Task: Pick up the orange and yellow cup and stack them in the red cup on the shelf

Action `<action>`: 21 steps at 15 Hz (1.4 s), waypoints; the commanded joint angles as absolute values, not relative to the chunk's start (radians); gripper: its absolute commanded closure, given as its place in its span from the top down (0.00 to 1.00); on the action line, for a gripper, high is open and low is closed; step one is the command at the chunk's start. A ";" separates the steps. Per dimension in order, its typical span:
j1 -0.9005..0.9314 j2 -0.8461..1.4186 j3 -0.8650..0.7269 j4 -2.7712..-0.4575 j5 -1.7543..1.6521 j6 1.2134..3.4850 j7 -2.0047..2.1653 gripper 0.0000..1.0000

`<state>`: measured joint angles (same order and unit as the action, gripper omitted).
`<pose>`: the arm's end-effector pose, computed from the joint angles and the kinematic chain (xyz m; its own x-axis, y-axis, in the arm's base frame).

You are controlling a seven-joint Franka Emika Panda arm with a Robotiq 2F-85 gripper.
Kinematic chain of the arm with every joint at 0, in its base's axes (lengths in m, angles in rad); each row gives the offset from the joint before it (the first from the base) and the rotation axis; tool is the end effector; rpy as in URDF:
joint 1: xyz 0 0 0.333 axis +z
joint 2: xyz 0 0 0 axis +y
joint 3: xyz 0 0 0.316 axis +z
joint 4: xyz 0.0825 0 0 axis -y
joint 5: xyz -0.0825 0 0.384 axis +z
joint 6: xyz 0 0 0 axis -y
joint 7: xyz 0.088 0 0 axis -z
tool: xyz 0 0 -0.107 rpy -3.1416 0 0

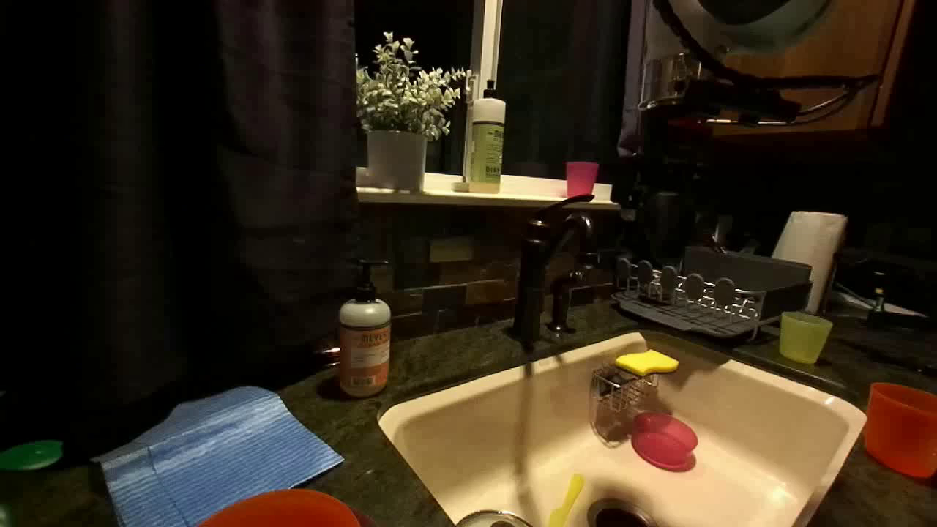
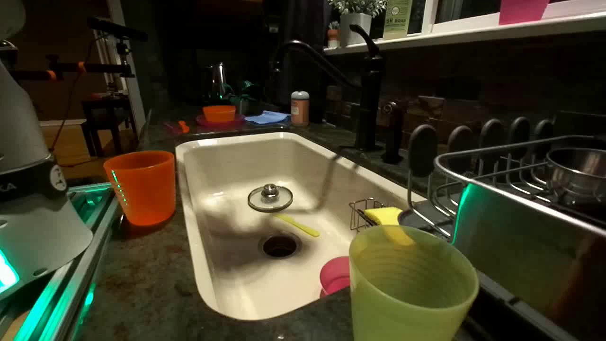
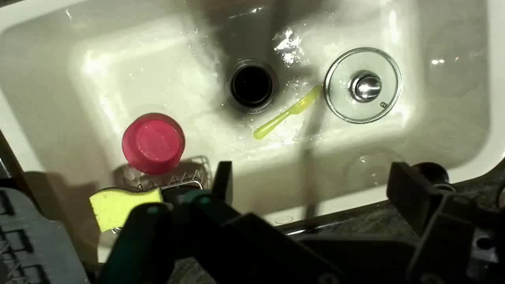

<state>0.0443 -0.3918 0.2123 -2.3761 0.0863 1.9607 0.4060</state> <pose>0.4108 0.1177 0.4647 0.9796 -0.1991 -0.0269 -0.1988 -0.9799 0.0135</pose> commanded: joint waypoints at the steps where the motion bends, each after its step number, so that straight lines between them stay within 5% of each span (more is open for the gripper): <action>1: 0.055 -0.391 0.202 -2.375 0.082 1.959 0.409 1.00; 21: -0.170 -0.623 0.103 -2.499 -0.161 1.930 0.614 1.00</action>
